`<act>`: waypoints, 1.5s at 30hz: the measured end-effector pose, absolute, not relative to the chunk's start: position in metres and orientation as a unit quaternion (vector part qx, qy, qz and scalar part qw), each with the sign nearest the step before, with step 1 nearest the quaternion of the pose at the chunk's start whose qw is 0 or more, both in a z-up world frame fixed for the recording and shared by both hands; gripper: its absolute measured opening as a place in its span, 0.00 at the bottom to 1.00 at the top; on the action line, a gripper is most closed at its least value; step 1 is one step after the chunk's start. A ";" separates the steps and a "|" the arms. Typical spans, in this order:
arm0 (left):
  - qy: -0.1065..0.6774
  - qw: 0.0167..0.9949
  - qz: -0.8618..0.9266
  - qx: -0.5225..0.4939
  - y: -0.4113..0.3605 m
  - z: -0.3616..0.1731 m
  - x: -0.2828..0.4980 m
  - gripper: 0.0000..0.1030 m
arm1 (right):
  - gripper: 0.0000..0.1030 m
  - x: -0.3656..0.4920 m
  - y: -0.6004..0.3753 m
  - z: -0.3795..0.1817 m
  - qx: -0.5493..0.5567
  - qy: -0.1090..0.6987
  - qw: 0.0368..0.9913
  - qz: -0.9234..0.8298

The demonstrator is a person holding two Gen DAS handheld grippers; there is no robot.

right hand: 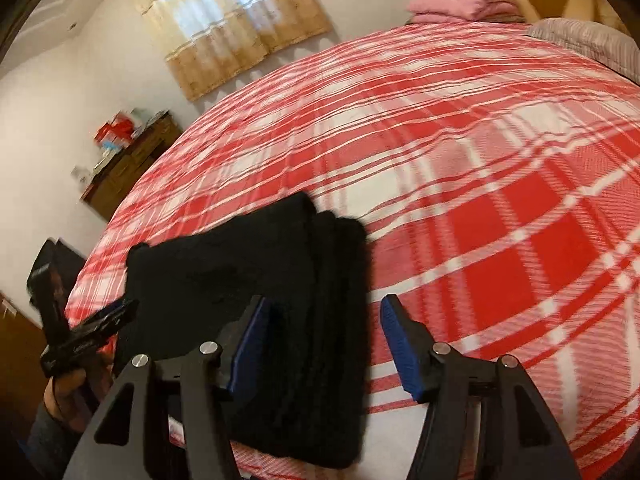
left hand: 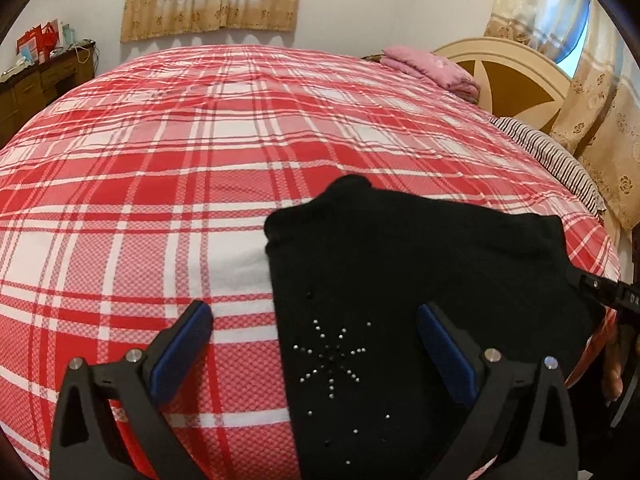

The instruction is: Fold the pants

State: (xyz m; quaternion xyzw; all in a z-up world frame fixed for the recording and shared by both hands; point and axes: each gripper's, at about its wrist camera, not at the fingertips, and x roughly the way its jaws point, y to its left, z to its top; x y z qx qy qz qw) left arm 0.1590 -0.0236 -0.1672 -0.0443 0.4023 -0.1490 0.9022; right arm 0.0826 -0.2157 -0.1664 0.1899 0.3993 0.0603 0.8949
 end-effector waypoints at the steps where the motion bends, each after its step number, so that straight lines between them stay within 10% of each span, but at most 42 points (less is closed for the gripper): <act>1: 0.403 0.902 -0.149 -0.045 -0.023 -0.167 0.159 1.00 | 0.58 0.083 -0.217 -0.167 0.191 0.399 0.895 0.059; 20: 0.400 0.901 -0.160 -0.040 -0.029 -0.166 0.153 0.89 | 0.42 0.080 -0.221 -0.173 0.220 0.392 0.891 0.060; 29: 0.393 0.897 -0.195 -0.056 -0.028 -0.163 0.148 0.55 | 0.27 0.078 -0.219 -0.170 0.229 0.383 0.891 0.082; 33: 0.385 0.896 -0.210 -0.064 -0.022 -0.160 0.145 0.19 | 0.24 0.071 -0.209 -0.156 0.207 0.365 0.903 0.090; 45: 0.359 0.898 -0.224 -0.116 0.000 -0.140 0.141 0.12 | 0.24 0.076 -0.184 -0.115 0.176 0.342 0.915 0.119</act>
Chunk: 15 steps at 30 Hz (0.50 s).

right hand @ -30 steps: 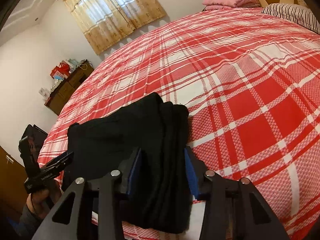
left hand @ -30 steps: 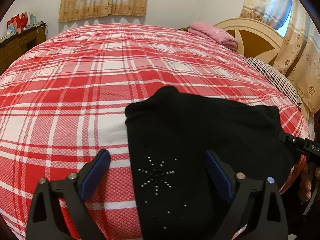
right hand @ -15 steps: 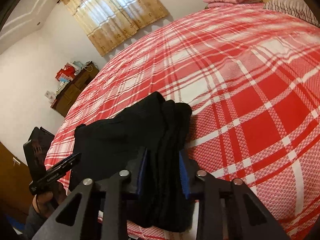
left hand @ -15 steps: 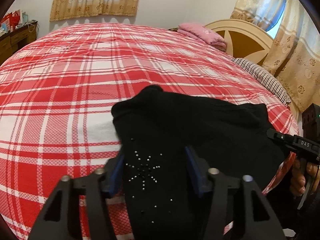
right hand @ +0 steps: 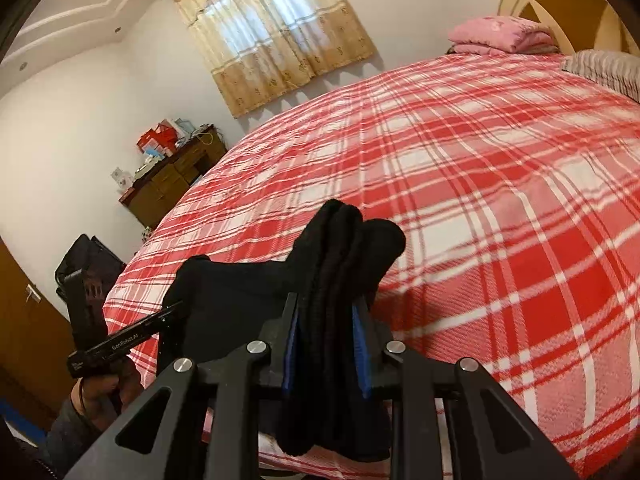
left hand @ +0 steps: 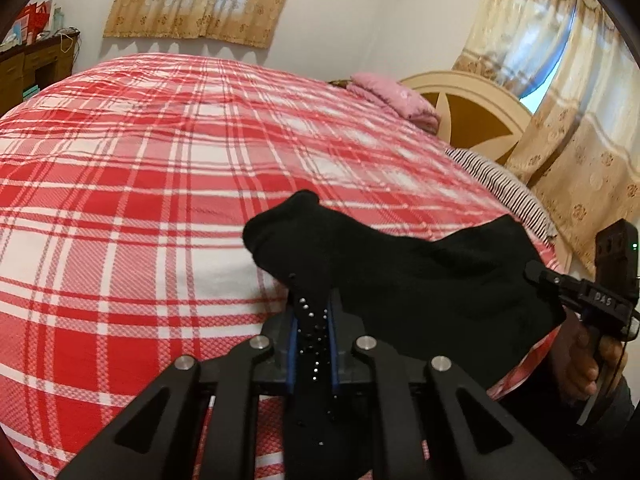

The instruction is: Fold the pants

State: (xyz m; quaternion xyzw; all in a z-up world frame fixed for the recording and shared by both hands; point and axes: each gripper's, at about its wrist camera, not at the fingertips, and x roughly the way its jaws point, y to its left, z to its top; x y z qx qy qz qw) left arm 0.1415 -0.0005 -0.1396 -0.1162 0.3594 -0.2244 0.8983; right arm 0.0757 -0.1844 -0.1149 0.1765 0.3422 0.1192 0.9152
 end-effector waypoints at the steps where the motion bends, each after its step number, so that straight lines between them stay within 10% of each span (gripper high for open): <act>1: 0.356 0.899 -0.225 -0.119 0.002 -0.137 0.141 0.12 | 0.24 0.080 -0.182 -0.113 0.177 0.343 0.914 0.123; 15: 0.314 0.926 -0.155 -0.143 0.083 -0.100 0.141 0.11 | 0.23 0.176 -0.103 -0.080 0.137 0.347 0.903 0.214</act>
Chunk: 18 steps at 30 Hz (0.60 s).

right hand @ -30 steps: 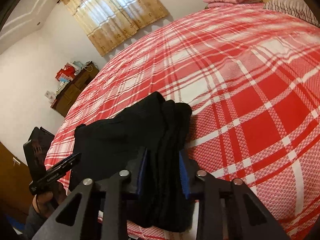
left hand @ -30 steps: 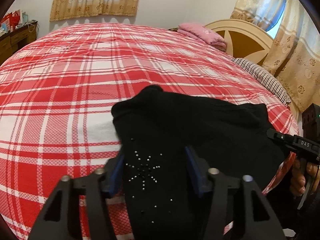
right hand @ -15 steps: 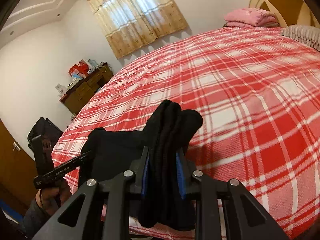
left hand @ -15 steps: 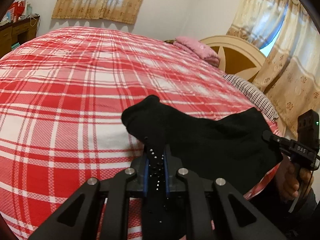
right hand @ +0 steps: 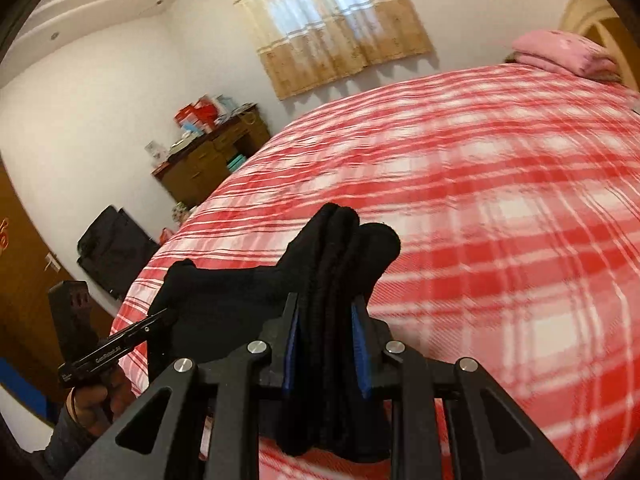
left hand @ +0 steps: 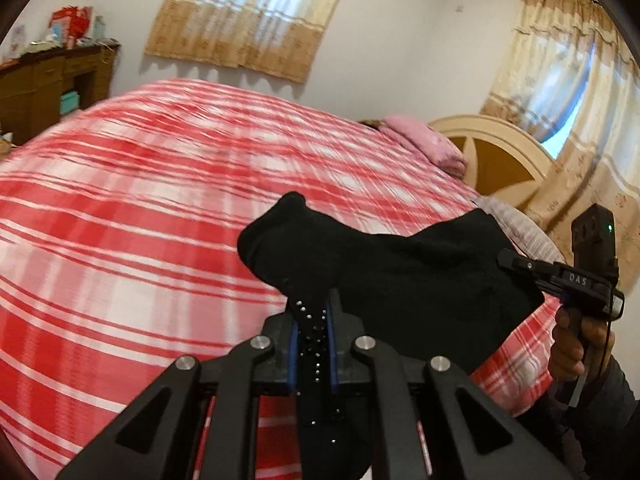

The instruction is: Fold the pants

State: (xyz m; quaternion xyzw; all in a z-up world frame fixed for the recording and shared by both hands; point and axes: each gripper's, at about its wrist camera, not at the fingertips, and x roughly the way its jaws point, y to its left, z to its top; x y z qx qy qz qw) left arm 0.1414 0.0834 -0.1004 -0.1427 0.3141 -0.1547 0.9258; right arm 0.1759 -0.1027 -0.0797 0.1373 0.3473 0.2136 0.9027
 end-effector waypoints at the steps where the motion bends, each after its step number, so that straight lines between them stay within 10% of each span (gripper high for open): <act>1: 0.311 0.928 -0.146 -0.142 0.091 -0.098 0.142 0.11 | 0.23 0.185 -0.092 -0.077 0.132 0.346 0.902 0.222; 18: 0.347 0.928 0.027 -0.134 0.197 -0.134 0.170 0.17 | 0.24 0.327 0.062 -0.135 0.087 0.419 0.859 0.280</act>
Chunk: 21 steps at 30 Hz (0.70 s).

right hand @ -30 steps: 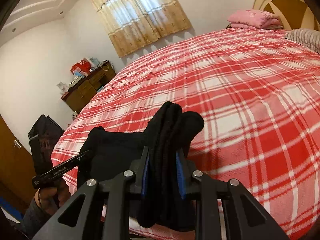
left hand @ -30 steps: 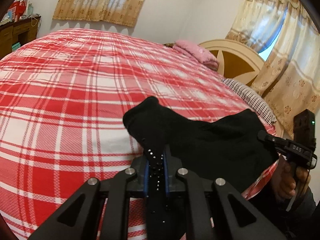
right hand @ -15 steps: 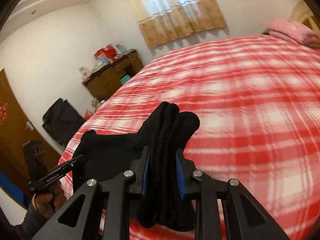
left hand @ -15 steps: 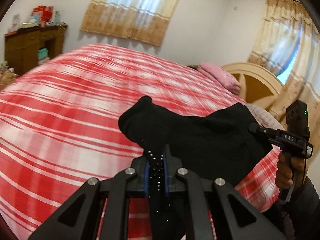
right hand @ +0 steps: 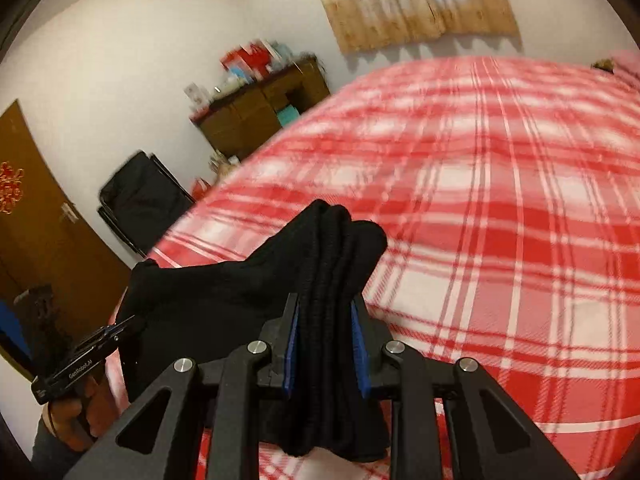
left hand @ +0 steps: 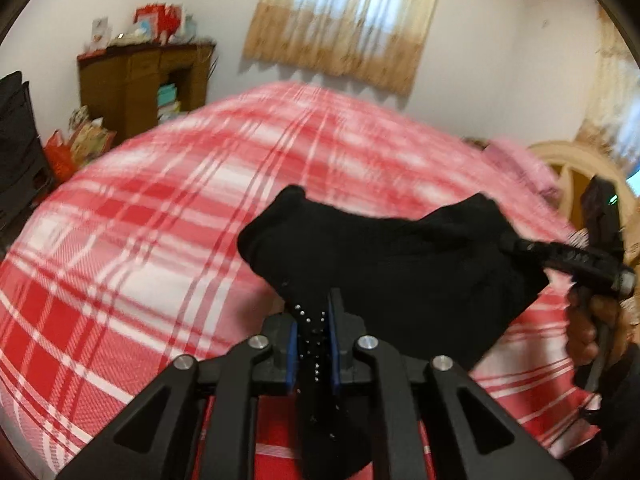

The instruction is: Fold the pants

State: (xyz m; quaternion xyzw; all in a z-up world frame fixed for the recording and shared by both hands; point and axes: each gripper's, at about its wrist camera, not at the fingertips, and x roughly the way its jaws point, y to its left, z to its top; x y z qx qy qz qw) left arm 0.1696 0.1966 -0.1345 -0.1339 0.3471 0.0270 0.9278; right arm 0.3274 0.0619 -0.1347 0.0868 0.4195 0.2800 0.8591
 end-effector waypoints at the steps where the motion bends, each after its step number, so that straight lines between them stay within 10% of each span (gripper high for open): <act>1: 0.354 0.925 0.039 -0.133 0.198 -0.142 0.171 0.25 | 0.25 0.332 0.058 -0.143 0.094 0.430 0.854 0.276; 3: 0.362 0.920 0.059 -0.138 0.201 -0.156 0.172 0.51 | 0.33 0.339 0.043 -0.157 0.116 0.442 0.851 0.258; 21: 0.359 0.918 0.131 -0.110 0.193 -0.149 0.143 0.79 | 0.50 0.326 -0.005 -0.161 0.088 0.431 0.882 0.167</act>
